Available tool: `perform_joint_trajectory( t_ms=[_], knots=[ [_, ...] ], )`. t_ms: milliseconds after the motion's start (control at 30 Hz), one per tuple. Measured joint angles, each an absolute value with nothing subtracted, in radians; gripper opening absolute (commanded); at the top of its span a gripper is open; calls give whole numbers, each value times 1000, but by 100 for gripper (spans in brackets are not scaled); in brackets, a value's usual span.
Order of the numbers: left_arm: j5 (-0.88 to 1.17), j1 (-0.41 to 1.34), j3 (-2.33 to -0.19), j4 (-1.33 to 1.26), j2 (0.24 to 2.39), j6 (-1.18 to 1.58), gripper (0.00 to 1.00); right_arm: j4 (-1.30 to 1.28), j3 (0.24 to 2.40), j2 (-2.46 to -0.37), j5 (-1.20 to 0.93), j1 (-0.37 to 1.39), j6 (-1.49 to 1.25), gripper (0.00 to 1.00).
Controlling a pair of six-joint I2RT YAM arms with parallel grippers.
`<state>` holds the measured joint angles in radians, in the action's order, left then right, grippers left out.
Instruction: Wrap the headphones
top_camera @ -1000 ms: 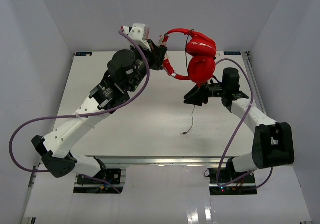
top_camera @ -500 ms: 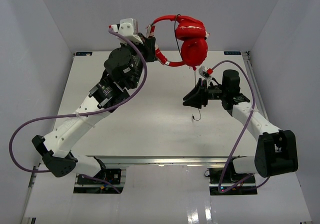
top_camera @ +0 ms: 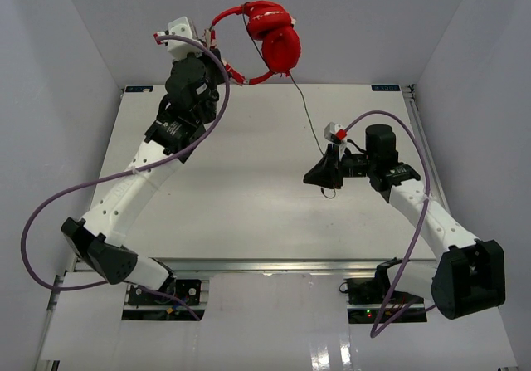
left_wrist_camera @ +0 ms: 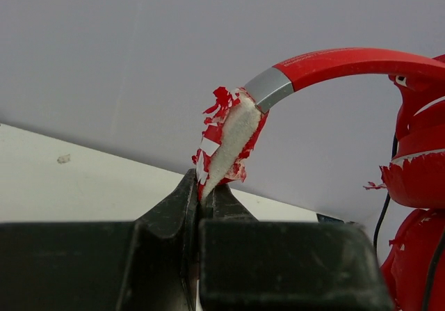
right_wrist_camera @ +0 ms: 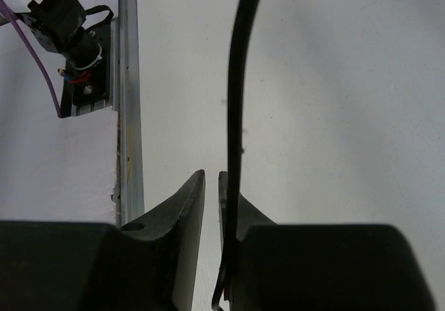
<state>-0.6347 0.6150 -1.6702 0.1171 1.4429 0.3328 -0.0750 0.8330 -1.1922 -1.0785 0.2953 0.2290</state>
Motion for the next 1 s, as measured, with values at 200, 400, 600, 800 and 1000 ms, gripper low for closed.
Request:
perform_joint_trajectory(
  t_ms=[200,400,600,800,1000],
  knots=[
    [-631,578,-1659,126,1525,364,0,-294,947,-1170,-916,360,379,8],
    [-549,577,-1660,161,1681,376,0,-539,1096,-1169,-670,455,572,8],
    [-407,588,-1638,228,1893,378,0,-736,1231,-1216,-412,550,732,8],
    [-281,640,-1593,285,2055,378,0,-848,1258,-1318,-163,637,831,8],
    [-183,655,-1571,304,2027,432,0,-903,1206,-1290,-106,642,868,8]
  ],
)
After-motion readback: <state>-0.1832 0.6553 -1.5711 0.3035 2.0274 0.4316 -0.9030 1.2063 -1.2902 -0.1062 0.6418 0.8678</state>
